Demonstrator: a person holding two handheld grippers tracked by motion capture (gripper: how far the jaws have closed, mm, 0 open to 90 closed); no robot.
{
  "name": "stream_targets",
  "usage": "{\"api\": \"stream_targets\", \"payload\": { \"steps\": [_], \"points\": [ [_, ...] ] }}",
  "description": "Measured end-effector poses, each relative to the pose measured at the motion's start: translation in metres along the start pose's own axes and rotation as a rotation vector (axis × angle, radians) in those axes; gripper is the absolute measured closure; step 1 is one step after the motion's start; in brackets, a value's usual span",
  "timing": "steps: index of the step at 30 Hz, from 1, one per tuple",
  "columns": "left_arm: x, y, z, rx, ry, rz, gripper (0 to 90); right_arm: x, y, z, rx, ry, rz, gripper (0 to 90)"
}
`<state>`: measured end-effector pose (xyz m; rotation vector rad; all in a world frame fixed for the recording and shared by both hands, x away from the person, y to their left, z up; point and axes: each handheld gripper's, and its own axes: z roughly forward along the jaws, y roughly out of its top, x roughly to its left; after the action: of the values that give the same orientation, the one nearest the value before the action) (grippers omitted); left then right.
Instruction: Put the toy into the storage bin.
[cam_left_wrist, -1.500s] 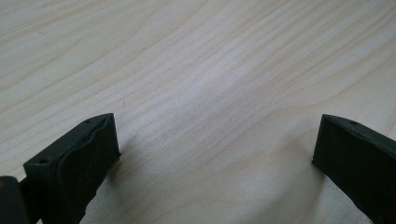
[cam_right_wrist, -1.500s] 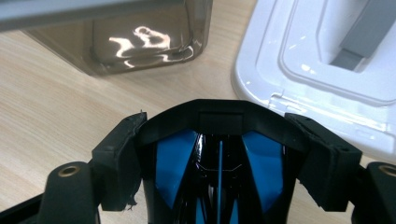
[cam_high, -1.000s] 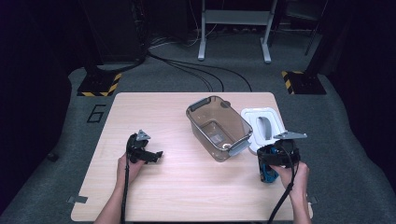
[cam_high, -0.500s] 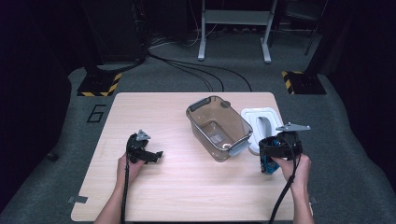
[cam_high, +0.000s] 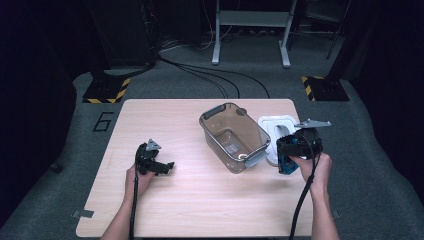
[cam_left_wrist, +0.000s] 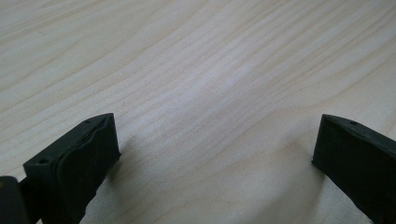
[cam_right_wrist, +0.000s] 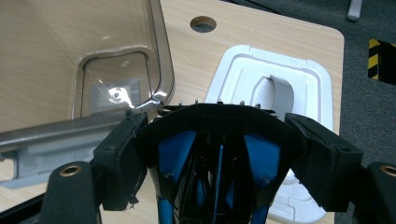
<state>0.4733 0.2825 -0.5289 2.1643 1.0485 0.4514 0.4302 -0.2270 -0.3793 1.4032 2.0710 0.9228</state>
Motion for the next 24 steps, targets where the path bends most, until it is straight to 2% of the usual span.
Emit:
{"api": "stream_targets", "payload": {
  "steps": [9, 12, 24],
  "points": [
    [0.000, 0.000, 0.000, 0.003, 0.000, 0.004, 0.2, -0.008, 0.017, 0.007, -0.001, -0.017, 0.020, 24.1],
    [0.000, 0.000, 0.000, 0.003, 0.000, 0.004, 0.2, -0.011, 0.023, 0.007, -0.014, -0.007, 0.026, 24.2],
    [0.000, 0.000, 0.000, 0.003, 0.000, 0.004, 0.2, -0.011, 0.042, 0.009, -0.025, -0.026, 0.016, 24.2]
  ]
}}
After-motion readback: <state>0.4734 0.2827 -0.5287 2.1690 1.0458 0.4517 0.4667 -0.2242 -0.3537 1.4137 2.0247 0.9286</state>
